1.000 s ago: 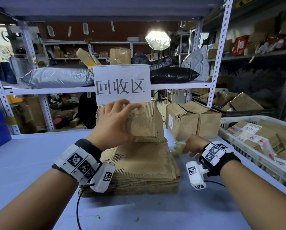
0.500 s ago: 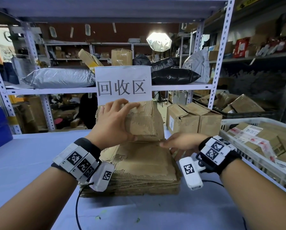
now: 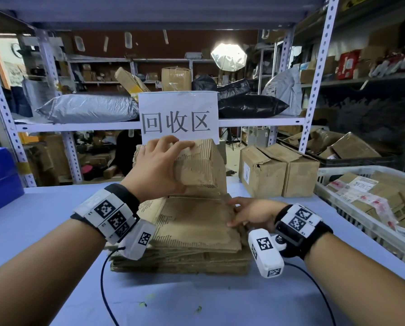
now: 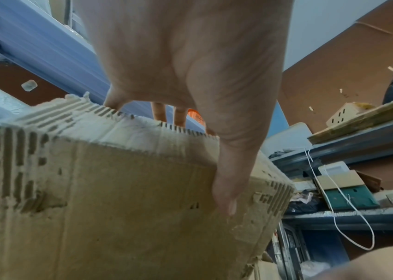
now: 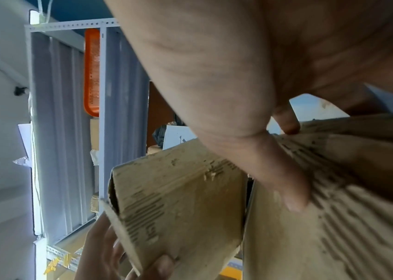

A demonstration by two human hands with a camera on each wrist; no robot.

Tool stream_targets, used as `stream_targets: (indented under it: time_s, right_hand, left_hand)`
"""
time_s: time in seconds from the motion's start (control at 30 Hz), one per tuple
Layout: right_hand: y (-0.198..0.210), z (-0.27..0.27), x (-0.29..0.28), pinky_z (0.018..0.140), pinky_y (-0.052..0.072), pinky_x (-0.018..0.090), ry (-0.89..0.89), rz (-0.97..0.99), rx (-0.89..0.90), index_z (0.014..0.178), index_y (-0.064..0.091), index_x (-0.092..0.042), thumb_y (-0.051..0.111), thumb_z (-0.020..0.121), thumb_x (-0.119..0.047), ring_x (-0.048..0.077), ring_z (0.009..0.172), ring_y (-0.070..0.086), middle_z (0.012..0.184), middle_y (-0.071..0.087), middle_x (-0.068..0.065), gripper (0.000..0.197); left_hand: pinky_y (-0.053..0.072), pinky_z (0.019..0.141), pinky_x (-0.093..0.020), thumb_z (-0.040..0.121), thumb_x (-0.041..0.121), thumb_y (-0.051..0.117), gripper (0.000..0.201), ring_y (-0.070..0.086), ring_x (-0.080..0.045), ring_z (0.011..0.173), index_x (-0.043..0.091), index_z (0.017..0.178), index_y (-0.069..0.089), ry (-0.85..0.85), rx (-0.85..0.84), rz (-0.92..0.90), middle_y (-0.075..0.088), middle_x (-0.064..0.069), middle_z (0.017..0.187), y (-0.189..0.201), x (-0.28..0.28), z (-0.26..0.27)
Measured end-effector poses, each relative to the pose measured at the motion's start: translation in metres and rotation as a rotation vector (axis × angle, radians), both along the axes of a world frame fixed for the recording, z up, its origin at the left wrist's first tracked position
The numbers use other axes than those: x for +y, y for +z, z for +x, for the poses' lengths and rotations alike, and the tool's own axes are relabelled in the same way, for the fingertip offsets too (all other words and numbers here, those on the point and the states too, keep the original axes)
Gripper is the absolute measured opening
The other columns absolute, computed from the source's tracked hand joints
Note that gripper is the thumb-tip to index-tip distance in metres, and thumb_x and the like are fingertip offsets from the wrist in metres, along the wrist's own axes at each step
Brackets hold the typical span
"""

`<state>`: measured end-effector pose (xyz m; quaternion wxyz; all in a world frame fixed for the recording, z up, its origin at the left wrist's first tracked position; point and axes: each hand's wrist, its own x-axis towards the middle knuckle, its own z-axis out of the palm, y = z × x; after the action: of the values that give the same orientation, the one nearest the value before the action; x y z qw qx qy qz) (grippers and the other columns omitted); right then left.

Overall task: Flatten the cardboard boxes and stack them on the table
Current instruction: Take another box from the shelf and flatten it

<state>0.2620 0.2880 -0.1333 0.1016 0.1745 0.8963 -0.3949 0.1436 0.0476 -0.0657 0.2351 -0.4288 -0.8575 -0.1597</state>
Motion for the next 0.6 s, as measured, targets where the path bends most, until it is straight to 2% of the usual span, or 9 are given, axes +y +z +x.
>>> stream_targets:
  time_s: [0.1, 0.17, 0.23, 0.3, 0.37, 0.43, 0.5, 0.6]
  right_hand:
    - [-0.009, -0.009, -0.008, 0.103, 0.048, 0.043, -0.079, -0.070, 0.072, 0.150, 0.039, -0.022, 0.084, 0.079, -0.017, 0.030, 0.128, 0.055, 0.145, 0.051, 0.006, 0.084]
    - [-0.014, -0.017, -0.012, 0.098, 0.053, 0.050, -0.131, -0.152, 0.102, 0.143, 0.046, -0.024, 0.085, 0.077, -0.013, 0.029, 0.120, 0.060, 0.135, 0.055, 0.006, 0.078]
    - [-0.015, -0.024, -0.013, 0.093, 0.054, 0.056, -0.174, -0.245, 0.122, 0.138, 0.048, -0.026, 0.085, 0.077, -0.010, 0.027, 0.109, 0.064, 0.125, 0.058, 0.006, 0.073]
    - [-0.014, -0.029, -0.013, 0.093, 0.052, 0.061, -0.218, -0.301, 0.125, 0.140, 0.046, -0.026, 0.085, 0.077, -0.011, 0.030, 0.112, 0.062, 0.126, 0.059, 0.011, 0.075]
    - [-0.015, -0.032, -0.013, 0.095, 0.052, 0.060, -0.245, -0.327, 0.126, 0.143, 0.044, -0.024, 0.085, 0.078, -0.013, 0.033, 0.120, 0.057, 0.132, 0.057, 0.017, 0.077]
    - [-0.010, -0.033, -0.017, 0.094, 0.053, 0.050, -0.267, -0.322, 0.177, 0.145, 0.043, -0.025, 0.079, 0.085, -0.019, 0.028, 0.119, 0.052, 0.136, 0.055, 0.012, 0.070]
    - [0.003, -0.030, -0.024, 0.087, 0.054, 0.044, -0.277, -0.310, 0.330, 0.146, 0.040, -0.029, 0.066, 0.095, -0.030, 0.023, 0.113, 0.050, 0.136, 0.052, 0.002, 0.058]
    - [0.034, -0.024, -0.036, 0.076, 0.060, 0.057, -0.267, -0.541, 0.585, 0.149, 0.031, -0.043, 0.042, 0.101, -0.055, 0.024, 0.124, 0.042, 0.140, 0.035, -0.018, 0.051]
  left_hand:
    - [0.026, 0.113, -0.057, 0.059, 0.067, 0.081, 0.108, 0.030, -0.033, 0.136, 0.045, 0.151, 0.030, 0.020, 0.051, -0.034, 0.035, -0.002, 0.147, -0.003, 0.001, -0.004]
    - [0.026, 0.112, -0.056, 0.059, 0.067, 0.081, 0.107, 0.030, -0.034, 0.137, 0.045, 0.151, 0.030, 0.032, 0.062, -0.045, 0.035, -0.003, 0.148, -0.003, 0.001, -0.007]
    - [0.025, 0.113, -0.056, 0.057, 0.074, 0.074, 0.107, 0.028, -0.033, 0.138, 0.046, 0.150, 0.029, 0.049, 0.049, -0.057, 0.034, -0.002, 0.149, 0.000, 0.000, -0.009]
    - [0.024, 0.114, -0.057, 0.054, 0.079, 0.067, 0.108, 0.027, -0.032, 0.139, 0.048, 0.150, 0.027, 0.075, 0.043, -0.069, 0.033, -0.002, 0.150, 0.004, 0.000, -0.011]
    - [0.024, 0.115, -0.057, 0.058, 0.076, 0.073, 0.108, 0.028, -0.033, 0.139, 0.047, 0.151, 0.027, 0.094, 0.065, -0.067, 0.033, -0.002, 0.150, 0.006, -0.002, -0.013]
    - [0.026, 0.112, -0.056, 0.060, 0.079, 0.071, 0.106, 0.031, -0.033, 0.137, 0.045, 0.150, 0.029, 0.088, 0.102, -0.036, 0.036, -0.002, 0.149, 0.004, -0.003, -0.011]
    - [0.028, 0.109, -0.054, 0.057, 0.086, 0.057, 0.104, 0.033, -0.033, 0.134, 0.044, 0.149, 0.033, 0.074, 0.126, 0.019, 0.039, -0.001, 0.145, 0.003, -0.002, -0.004]
    - [0.028, 0.109, -0.060, 0.054, 0.088, 0.045, 0.105, 0.035, -0.036, 0.131, 0.041, 0.148, 0.035, 0.069, 0.164, 0.044, 0.041, 0.002, 0.144, 0.002, 0.001, 0.006]
